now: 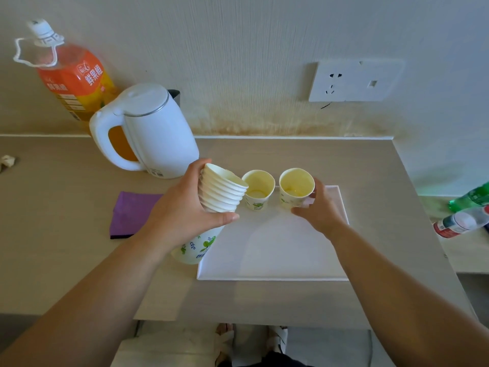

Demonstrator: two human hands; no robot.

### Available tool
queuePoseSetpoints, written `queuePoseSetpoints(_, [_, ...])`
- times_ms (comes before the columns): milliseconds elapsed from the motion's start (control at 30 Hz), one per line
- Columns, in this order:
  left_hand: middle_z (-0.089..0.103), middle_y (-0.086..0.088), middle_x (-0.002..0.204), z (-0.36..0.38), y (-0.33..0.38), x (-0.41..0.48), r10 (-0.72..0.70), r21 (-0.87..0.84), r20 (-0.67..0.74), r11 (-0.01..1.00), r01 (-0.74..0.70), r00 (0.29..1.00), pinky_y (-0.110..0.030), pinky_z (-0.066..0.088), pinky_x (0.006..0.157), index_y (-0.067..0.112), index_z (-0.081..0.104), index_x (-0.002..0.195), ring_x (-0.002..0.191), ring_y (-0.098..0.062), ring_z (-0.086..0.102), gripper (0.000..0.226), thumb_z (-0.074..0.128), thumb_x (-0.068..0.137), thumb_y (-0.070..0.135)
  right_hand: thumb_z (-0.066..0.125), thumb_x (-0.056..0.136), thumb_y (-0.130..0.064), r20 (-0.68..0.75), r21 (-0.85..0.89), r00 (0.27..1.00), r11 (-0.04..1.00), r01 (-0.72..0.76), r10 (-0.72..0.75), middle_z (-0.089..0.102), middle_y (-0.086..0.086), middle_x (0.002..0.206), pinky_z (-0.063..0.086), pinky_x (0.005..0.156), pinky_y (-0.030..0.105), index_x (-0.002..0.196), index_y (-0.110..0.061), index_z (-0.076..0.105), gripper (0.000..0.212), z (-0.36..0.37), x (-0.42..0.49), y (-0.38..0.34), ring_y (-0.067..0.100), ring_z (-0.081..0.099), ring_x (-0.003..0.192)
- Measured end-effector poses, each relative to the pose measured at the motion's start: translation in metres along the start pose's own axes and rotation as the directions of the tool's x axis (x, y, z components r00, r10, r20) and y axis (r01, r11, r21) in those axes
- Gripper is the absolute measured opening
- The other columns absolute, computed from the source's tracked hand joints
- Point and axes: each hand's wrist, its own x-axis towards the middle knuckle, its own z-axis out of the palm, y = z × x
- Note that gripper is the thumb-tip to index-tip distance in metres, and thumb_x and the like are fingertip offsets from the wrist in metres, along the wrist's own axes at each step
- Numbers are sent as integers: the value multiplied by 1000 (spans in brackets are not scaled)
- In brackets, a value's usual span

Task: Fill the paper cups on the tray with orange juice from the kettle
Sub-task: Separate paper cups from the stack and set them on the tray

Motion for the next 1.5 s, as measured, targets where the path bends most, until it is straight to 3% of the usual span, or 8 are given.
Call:
queuePoseSetpoints(200, [53,17,117,5,15,5,60,64,-6,996,-59,998,-31,44,88,29,37,132,108,-7,52,95,88,53,43,61,85,-6,-224,109,974,992,59,-33,60,-3,112,45,81,24,111,-19,57,29,-25,-23,-31,11,58,101])
queuePoseSetpoints(267, [54,15,120,9,22,8,74,122,12,990,-75,997,-32,45,87,29,37,132,109,-10,53,95,87,53,45,66,87,-22,-73,219,988,964,150,-137,62,-10,106,43,73,13,104,-26,57,19,-26,-34,-63,-3,58,91])
queuePoseSetpoints(400, [53,14,121,16,38,12,133,225,54,964,-142,990,-31,47,80,32,35,133,104,-14,57,93,85,55,46,70,67,-56,358,305,919,951,48,-162,56,-11,122,46,92,23,126,-25,48,71,-11,-42,-110,4,56,110])
queuePoseSetpoints(700, [50,16,127,11,54,9,226,397,109,883,-250,968,-25,40,73,32,32,137,106,-13,56,92,81,61,49,71,63,-37,418,440,893,897,-40,-166,61,-5,108,54,84,32,110,-21,57,51,-10,-44,-116,13,63,97])
queuePoseSetpoints(1033, [53,18,119,5,55,9,230,395,141,879,-268,963,-23,35,68,36,32,135,98,-12,57,92,80,58,53,72,49,-49,398,446,906,893,-53,-145,61,-1,104,54,77,36,108,-19,59,68,-9,-46,-118,15,62,92])
queuePoseSetpoints(1167, [51,19,108,4,55,11,211,397,153,882,-255,966,-24,34,67,35,35,132,91,-10,54,89,81,58,52,74,61,-38,360,456,917,890,-14,-170,61,-3,103,50,65,23,107,-21,58,52,-11,-46,-121,11,62,86])
queuePoseSetpoints(1333, [54,16,114,8,49,16,176,398,76,897,-192,981,-24,34,66,31,36,129,86,-10,51,84,78,60,54,70,84,-27,205,266,934,935,235,-293,64,-9,106,46,84,24,87,-27,63,8,-11,-45,-125,4,60,97])
queuePoseSetpoints(1500, [54,13,114,13,42,18,142,361,19,922,-139,990,-27,43,71,30,37,131,98,-17,58,87,79,58,52,56,94,-19,-12,256,957,924,282,-289,63,-9,84,53,84,35,80,-23,61,16,-8,-43,-129,16,61,87])
